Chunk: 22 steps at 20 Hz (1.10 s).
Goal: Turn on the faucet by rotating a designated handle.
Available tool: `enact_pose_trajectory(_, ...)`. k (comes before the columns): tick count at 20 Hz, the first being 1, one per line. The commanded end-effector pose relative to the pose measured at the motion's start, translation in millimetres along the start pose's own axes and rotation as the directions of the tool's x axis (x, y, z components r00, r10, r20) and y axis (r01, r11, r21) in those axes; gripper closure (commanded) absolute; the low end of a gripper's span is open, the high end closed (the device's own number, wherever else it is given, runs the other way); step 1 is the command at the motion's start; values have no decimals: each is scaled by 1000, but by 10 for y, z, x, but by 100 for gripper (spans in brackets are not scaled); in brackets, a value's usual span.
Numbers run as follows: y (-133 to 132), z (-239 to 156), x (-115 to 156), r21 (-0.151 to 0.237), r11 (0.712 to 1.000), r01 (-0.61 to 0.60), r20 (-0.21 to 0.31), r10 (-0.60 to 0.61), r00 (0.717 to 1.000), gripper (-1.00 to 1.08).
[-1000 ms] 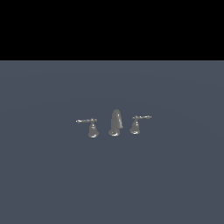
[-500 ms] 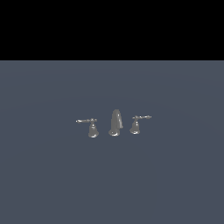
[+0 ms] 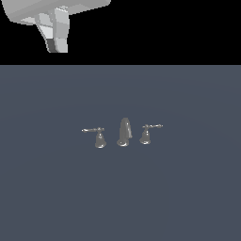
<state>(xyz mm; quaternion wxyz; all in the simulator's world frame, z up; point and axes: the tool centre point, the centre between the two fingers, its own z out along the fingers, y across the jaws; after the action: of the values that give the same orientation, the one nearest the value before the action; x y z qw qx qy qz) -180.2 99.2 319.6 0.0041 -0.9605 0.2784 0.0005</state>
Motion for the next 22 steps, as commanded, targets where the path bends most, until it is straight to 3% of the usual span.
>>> enact_pose_trajectory(1,-107,150,46,2,999,-55,0,55,999,108)
enact_pose_trajectory(10,-441,643,255,4,973,-231,2,231,973,108)
enact_pose_trajectory(22,-764,1205,573,5,906,-423,3,423,906,108)
